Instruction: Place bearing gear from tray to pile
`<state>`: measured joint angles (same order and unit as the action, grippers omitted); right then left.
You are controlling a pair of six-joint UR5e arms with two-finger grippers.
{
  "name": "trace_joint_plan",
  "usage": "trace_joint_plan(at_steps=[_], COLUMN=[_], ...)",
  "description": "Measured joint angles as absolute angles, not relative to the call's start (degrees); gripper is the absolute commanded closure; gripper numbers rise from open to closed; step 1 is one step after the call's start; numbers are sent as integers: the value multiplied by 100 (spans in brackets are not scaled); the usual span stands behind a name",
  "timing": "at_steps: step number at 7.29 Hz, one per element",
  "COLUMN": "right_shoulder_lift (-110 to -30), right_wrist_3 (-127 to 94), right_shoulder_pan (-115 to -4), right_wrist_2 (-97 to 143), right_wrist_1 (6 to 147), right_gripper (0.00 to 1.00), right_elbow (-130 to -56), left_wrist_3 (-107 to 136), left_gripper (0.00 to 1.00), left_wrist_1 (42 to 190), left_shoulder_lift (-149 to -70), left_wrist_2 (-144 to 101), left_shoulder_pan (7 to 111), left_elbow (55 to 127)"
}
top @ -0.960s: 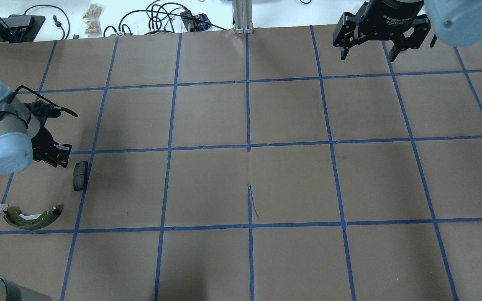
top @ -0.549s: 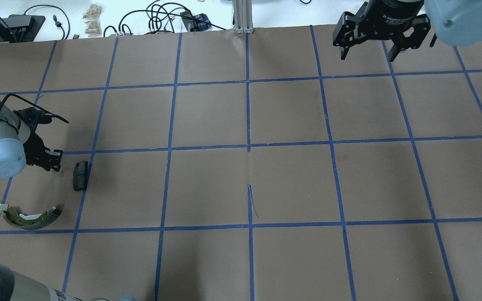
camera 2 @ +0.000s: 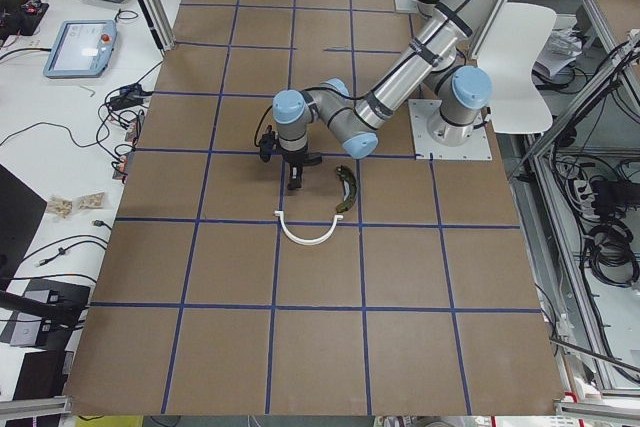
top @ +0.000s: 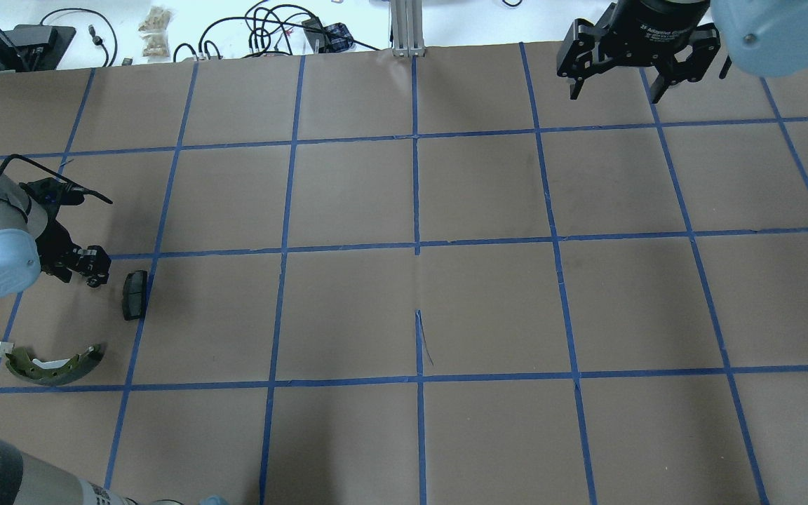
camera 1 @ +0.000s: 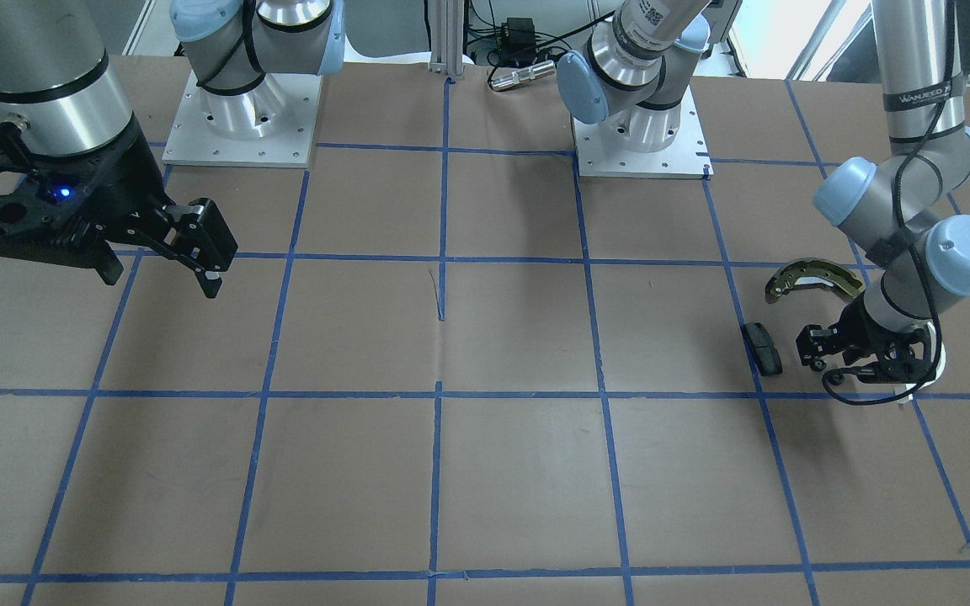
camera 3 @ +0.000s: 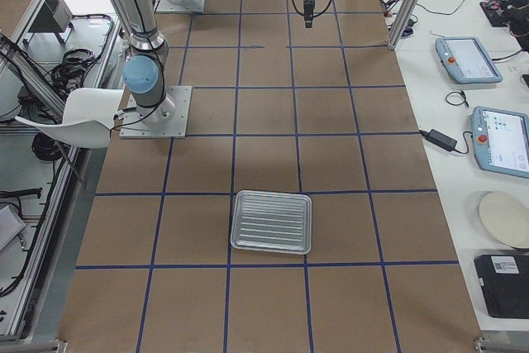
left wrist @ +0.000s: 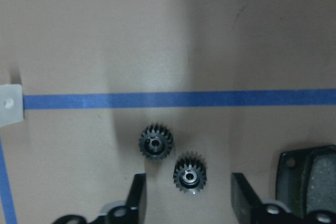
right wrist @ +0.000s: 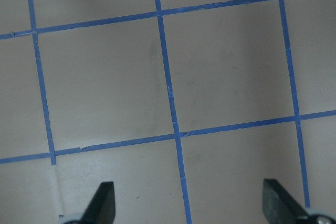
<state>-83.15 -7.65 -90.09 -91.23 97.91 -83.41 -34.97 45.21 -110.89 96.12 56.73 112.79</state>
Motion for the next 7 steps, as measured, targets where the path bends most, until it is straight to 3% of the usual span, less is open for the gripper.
trace_joint_plan(at_steps=[3,7], right_shoulder_lift=[-8309,-8300], right_wrist_3=[-761,-756], right_shoulder_pan=[-9009,-9009], right_wrist_2=[-9123,-9123], right_wrist_1=[9791,9795], right_gripper=[0,0], right_elbow=[-8341,-8335], left_wrist_3=[-3361,-852], left_gripper=[0,0], left_wrist_1=[5286,8276], left_shoulder_lift=[-10745,-9970], left_wrist_2=[9523,9428], left_shoulder_pan=[5996,7782], left_elbow=[10743,8906])
